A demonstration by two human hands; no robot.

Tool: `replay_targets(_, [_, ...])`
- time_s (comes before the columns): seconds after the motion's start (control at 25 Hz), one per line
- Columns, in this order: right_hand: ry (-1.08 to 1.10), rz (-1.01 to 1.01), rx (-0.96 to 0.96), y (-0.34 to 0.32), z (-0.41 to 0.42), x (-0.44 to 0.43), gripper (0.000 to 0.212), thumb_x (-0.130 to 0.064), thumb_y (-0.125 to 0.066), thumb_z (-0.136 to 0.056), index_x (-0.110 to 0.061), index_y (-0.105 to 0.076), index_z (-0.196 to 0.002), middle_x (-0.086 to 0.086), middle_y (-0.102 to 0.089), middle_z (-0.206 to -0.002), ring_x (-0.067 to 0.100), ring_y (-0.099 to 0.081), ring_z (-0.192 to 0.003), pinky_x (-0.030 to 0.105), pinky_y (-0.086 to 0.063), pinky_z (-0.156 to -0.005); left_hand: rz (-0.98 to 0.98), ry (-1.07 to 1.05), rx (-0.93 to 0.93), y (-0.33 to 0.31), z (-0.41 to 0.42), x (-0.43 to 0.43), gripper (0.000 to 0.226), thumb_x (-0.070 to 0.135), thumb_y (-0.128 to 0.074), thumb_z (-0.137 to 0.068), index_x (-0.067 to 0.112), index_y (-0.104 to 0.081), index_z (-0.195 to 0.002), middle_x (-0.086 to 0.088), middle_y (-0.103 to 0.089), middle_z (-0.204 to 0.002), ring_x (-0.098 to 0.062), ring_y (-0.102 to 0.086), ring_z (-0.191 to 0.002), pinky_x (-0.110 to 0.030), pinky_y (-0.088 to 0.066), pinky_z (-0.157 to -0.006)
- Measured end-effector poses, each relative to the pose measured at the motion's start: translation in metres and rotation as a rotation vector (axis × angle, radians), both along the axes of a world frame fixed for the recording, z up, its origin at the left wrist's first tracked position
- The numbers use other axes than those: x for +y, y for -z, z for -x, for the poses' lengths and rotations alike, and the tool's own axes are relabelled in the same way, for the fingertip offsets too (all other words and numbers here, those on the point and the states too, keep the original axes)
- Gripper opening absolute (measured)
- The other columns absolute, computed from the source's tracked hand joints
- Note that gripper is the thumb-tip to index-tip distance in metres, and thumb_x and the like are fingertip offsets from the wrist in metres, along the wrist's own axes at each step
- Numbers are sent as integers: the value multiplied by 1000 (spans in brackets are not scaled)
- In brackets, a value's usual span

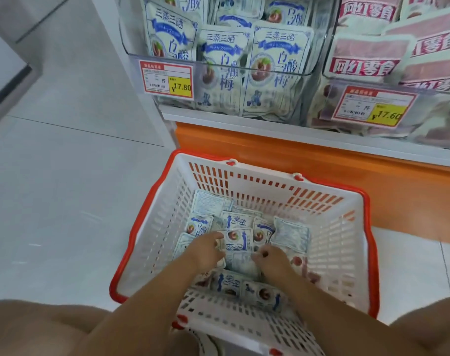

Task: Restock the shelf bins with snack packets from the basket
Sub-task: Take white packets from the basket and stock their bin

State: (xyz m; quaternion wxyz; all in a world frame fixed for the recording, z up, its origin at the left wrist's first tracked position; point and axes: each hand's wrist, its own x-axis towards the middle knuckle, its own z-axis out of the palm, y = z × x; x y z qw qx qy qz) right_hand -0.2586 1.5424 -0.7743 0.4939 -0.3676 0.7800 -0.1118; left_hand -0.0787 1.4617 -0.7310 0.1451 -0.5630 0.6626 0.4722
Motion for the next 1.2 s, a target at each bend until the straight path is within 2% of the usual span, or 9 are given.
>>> replay_targets(0.16, [466,122,-400,-38,13,-18,16,-22,-62,-95,-6,-61,-94,10,-67,-91,24,-66,-76,37,-59,-73,-81,-309,129,-13,4,4,49,50,-49,-96,16,-53,-131,-6,-60,-124,-24,-64,-101,-36,-55,-87])
replay_targets(0.28, [574,206,-721,-65,21,-18,8,-17,-59,-96,-9,-62,-96,8,-69,-90,22,-62,-80,38,-54,-83,-525,-837,408,-33,15,8,61,62,-42,-93,9,-57,-119,-8,-69,-112,-29,-71,-94,-40,-60,-76])
replay_targets(0.48, [584,328,-935,-95,24,-5,12,-18,-54,-96,-14,-65,-98,3,-66,-87,20,-59,-84,32,-45,-78,-794,-747,669,-65,22,24,54,45,-60,-84,8,-65,-123,-20,-67,-119,-32,-67,-107,-40,-59,-75])
replay_targets(0.56, [537,351,-921,-104,24,-4,12,-22,-58,-95,-14,-66,-98,8,-67,-92,24,-59,-89,35,-46,-80,-863,-753,781,-74,27,27,44,35,-61,-86,3,-68,-115,-19,-70,-108,-29,-70,-93,-37,-60,-67])
replay_targets(0.72, [551,329,-813,-120,27,-7,38,-39,-40,-103,-13,-67,-112,11,-73,-108,31,-68,-98,45,-52,-89,-578,-739,833,-78,37,23,16,16,-68,-85,9,-74,-98,-12,-74,-100,-22,-72,-86,-35,-60,-74])
replay_targets(0.8, [513,314,-860,-130,30,-6,52,-49,-32,-103,-12,-67,-116,14,-72,-110,32,-68,-100,44,-53,-87,-435,-716,795,-78,36,16,32,23,-75,-80,15,-70,-111,-10,-71,-115,-26,-65,-110,-50,-45,-102])
replay_targets(0.88, [390,375,-771,-139,29,-4,39,-41,-44,-101,-13,-68,-114,11,-73,-107,29,-69,-96,42,-52,-84,-378,-720,784,-80,36,15,55,31,-84,-69,17,-65,-119,-7,-68,-121,-28,-58,-121,-57,-34,-109])
replay_targets(1.04, [456,456,-633,-134,29,-1,19,-17,-62,-94,-3,-69,-104,16,-73,-102,32,-70,-87,41,-56,-79,-467,-731,870,-85,34,22,43,20,-71,-81,10,-63,-122,-13,-70,-115,-28,-64,-111,-50,-46,-102])
replay_targets(1.2, [619,417,-844,-126,31,4,11,-5,-56,-94,3,-58,-101,21,-70,-98,28,-69,-76,35,-59,-69,-458,-761,891,-88,31,28,31,10,-67,-87,6,-63,-117,-15,-71,-112,-26,-69,-103,-34,-59,-81])
